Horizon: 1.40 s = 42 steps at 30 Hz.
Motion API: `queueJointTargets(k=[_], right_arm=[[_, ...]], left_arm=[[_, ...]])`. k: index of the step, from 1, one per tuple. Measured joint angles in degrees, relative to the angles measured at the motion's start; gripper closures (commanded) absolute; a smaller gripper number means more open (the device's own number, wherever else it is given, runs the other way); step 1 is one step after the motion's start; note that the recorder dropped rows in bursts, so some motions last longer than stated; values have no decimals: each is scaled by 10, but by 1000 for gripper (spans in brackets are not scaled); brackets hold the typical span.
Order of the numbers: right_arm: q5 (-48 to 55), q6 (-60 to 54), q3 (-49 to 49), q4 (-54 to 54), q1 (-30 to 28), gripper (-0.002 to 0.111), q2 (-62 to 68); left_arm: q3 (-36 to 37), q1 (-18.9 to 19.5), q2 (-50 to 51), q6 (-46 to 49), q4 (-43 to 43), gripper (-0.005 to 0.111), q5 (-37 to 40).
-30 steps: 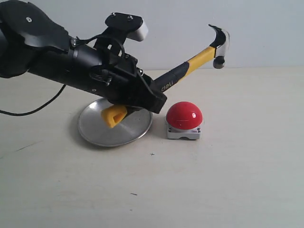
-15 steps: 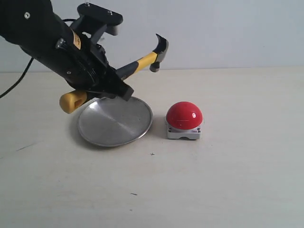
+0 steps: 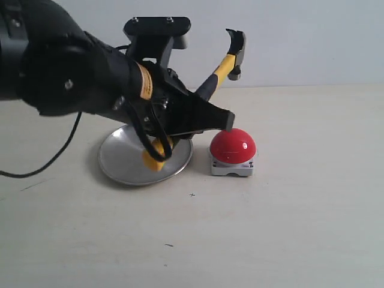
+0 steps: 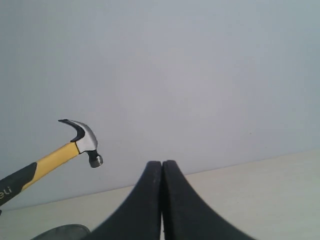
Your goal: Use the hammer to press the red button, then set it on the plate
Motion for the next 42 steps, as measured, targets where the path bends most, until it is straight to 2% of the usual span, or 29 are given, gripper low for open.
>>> queueJointTargets(k=[2,4,9,12,15,20,29,35,42], right_arm=[[0,0,0,0,0,108,0],[0,0,0,0,0,108,0],[0,0,0,0,0,108,0],[-7,0,0,0,0,108,0],[-10,0,0,0,0,108,0],[-11,0,0,0,0,108,0],[-12,0,0,0,0,108,0],[-12,0,0,0,0,108,0],[-12,0,0,0,0,108,0]], left_arm=[[15,-14,-1,-100,86,107,-17],[29,-30,-3,-206,197,107,0],[69,-94,-3,-489,427,107,121],[85,-126,-3,-608,518,107,140],[93,-151,-3,-679,586,107,131],[101,-169,-3,-752,655,107,108],[125,-169,-3,-837,698,107,108],[151,-170,-4,-851,703,107,97],[158,-181,-4,-852,733,107,42]])
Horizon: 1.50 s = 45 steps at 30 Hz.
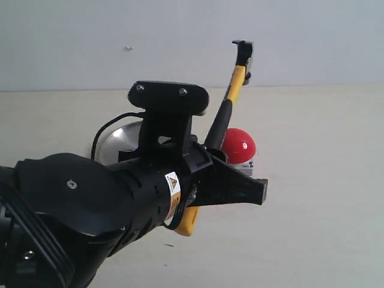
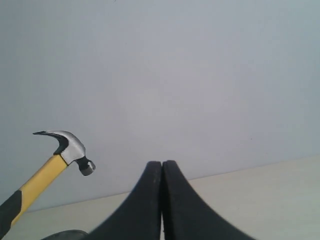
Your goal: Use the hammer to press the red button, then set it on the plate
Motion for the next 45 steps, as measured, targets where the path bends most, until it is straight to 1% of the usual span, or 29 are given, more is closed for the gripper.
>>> queueJointTargets(k=[8,14,21,31,37,43,45], right_arm=[[0,0,0,0,0,108,0],[0,0,0,0,0,108,0],[0,0,0,0,0,108,0],[0,0,0,0,0,108,0],[0,0,0,0,0,108,0],[0,0,0,0,0,108,0],[0,0,0,0,0,108,0]], left_arm=[[15,1,42,0,-8,107,-26],[15,1,55,0,-7,107,-30],[15,42,66,0,-2,107,-75],[14,49,66,0,17,107,-82],[-28,53,24,13,35,107,-84],[-62,55,-35,67,36,107,-80],[-65,61,-44,98,12,107,-77]])
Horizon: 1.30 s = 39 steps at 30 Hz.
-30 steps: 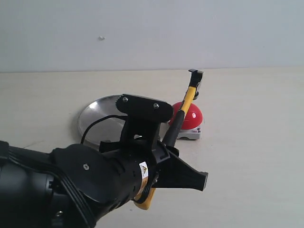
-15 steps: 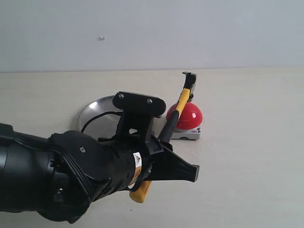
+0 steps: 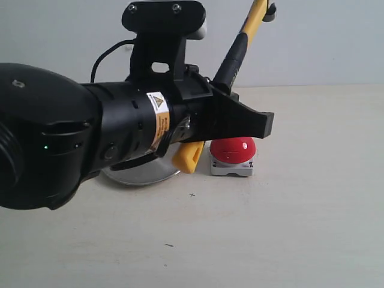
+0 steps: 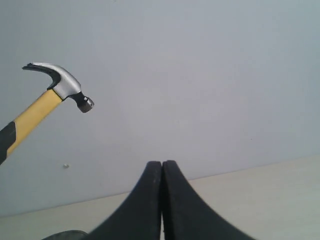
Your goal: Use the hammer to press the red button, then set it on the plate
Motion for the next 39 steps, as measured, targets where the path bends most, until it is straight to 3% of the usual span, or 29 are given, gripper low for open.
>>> queueJointTargets(k=[7,19,27,39], right_arm=[[0,0,0,0,0,108,0],[0,0,0,0,0,108,0],[0,0,0,0,0,108,0],[-1,0,0,0,0,108,0]], left_arm=[[0,8,11,44,-57,107,10],[0,8,11,48,-64,107,3],[43,8,12,46,-62,107,-6],[64,8,86,21,-63,107,-15]])
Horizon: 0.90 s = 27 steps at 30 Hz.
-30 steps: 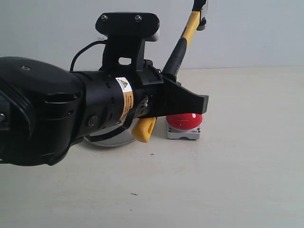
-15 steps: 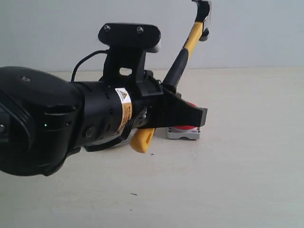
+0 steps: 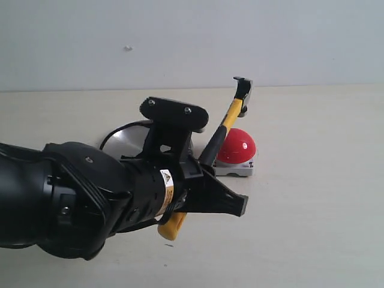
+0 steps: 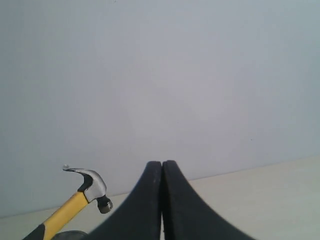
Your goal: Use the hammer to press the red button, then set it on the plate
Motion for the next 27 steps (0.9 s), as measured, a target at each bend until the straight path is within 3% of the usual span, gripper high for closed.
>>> queueJointTargets(k=[4,15,27], right_arm=[[0,0,0,0,0,108,0],[0,0,0,0,0,108,0],[0,0,0,0,0,108,0]], left_arm=[[1,0,5,0,6,107,-1],[-54,6,-103,62,-5,107,19],[18,6,85,41,-25,107,-49]])
